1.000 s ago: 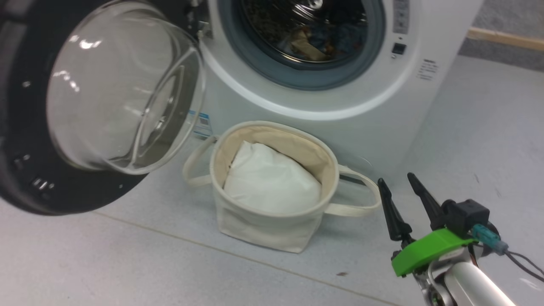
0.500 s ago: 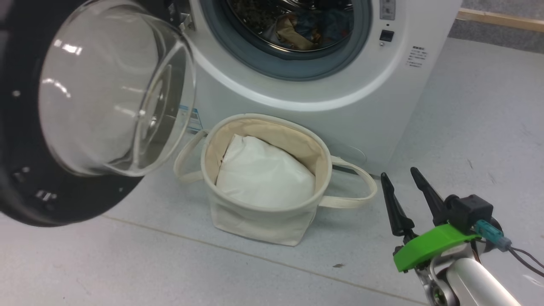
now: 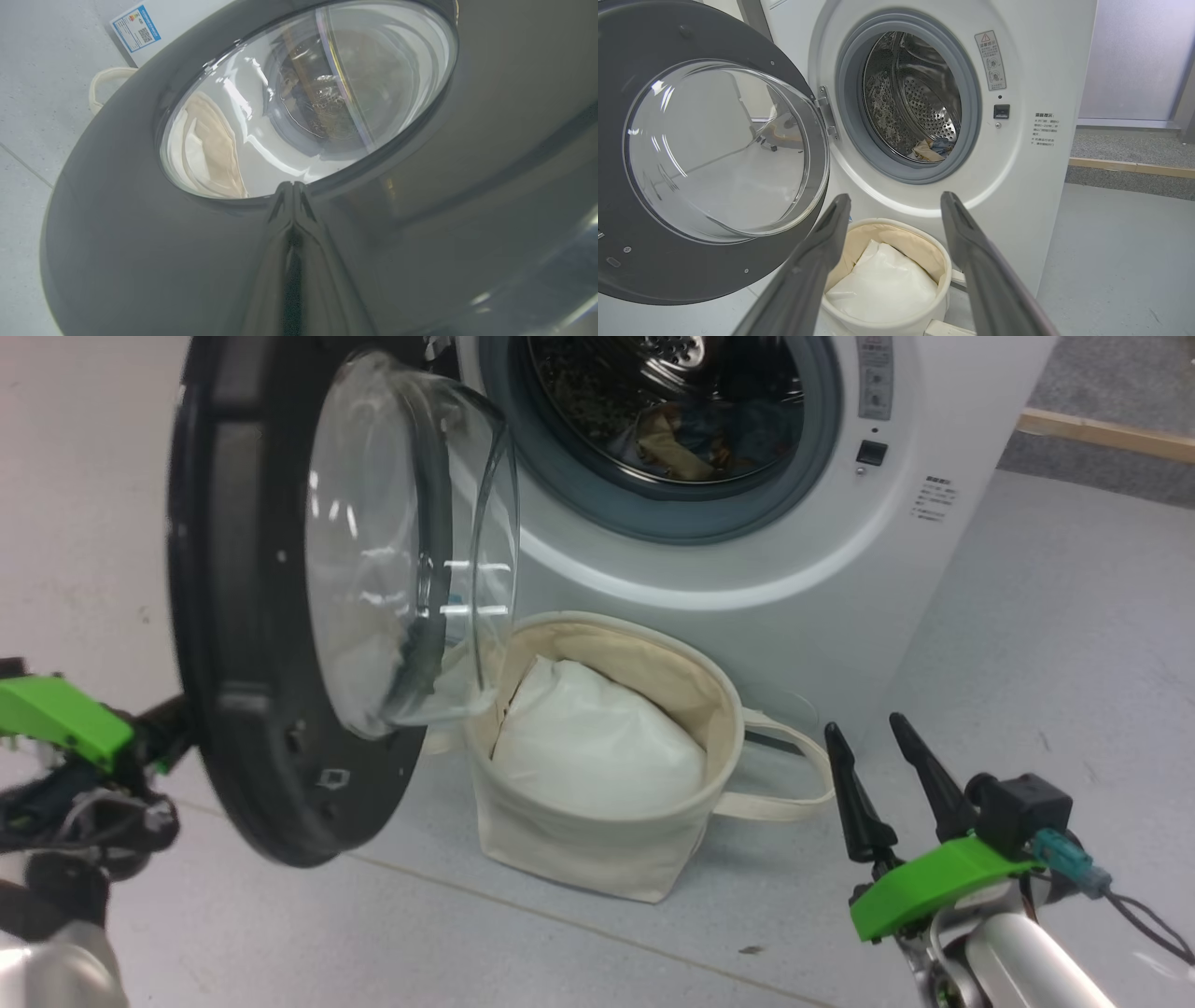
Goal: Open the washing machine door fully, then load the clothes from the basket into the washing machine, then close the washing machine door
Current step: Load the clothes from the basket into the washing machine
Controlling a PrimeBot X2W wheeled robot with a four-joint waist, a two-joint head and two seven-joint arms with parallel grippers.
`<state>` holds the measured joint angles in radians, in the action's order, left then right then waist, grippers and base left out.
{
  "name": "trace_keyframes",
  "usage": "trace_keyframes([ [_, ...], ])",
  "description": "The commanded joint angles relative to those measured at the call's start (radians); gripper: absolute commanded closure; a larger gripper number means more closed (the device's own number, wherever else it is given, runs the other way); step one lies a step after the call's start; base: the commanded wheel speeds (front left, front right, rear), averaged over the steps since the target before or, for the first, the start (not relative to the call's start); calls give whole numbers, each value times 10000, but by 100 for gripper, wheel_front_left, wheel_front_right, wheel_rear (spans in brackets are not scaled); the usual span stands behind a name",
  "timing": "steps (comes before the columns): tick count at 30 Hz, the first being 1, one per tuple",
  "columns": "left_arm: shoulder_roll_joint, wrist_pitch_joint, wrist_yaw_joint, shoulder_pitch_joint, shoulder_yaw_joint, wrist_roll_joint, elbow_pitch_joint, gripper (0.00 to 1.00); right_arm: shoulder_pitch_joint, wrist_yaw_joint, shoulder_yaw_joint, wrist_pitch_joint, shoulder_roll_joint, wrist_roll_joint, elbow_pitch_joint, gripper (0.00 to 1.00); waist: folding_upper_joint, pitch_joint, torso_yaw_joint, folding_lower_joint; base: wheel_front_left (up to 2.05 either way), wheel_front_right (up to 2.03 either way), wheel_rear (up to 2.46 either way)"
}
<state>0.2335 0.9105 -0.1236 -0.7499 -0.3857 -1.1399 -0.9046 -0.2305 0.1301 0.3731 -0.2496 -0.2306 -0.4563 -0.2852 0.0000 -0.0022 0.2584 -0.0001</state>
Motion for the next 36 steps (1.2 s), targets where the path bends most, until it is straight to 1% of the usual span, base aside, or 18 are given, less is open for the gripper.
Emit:
trace_keyframes([
  [1, 65, 249, -67, 33, 53, -35, 845, 100, 19, 6, 103, -122, 34, 4, 318, 0, 0, -98, -119, 1, 0, 0, 0],
  [4, -417, 618, 104, 602, 315, -5, 1941, 100, 40, 6, 109, -122, 134, 3, 355, 0, 0, -169, -409, 1, 0, 0, 0],
  [9, -1082, 1061, 776, 1546, 573, -2, 4137, 100, 94, 6, 4, -122, 217, 47, 410, 0, 0, -159, -1114, 1, 0, 0, 0],
  [13, -1390, 833, 1252, 2107, 651, 139, 5554, 100, 90, 6, -48, -122, 275, 85, 435, 0, 0, -73, -1845, 1, 0, 0, 0],
  [17, -1572, 383, 1389, 2349, 715, 237, 6274, 100, -7, 6, -70, -122, 314, 156, 533, 0, 0, 83, -2712, 1, 0, 0, 0],
  [21, -1669, -210, 1363, 2347, 677, 266, 6619, 100, -53, 6, -149, -122, 323, 220, 602, 0, 0, 272, -3657, 1, 0, 0, 0],
  [25, -1681, -769, 1315, 2219, 469, 301, 6573, 100, -95, 6, -233, -122, 354, 276, 664, 0, 0, 489, -4588, 1, 0, 0, 0],
  [28, -1538, -1219, 1286, 2003, 183, 348, 6344, 100, -162, 6, -260, -122, 414, 309, 724, 0, 0, 684, -5222, 1, 0, 0, 0],
  [32, -1246, -1935, 1113, 1628, -179, 486, 5853, 100, -283, 6, -254, -122, 519, 344, 791, 0, 0, 936, -5949, 1, 0, 0, 0],
  [36, -1008, -2357, 973, 1343, -395, 551, 5385, 100, -361, 6, -265, -122, 598, 373, 836, 0, 0, 1106, -6394, 1, 0, 0, 0],
])
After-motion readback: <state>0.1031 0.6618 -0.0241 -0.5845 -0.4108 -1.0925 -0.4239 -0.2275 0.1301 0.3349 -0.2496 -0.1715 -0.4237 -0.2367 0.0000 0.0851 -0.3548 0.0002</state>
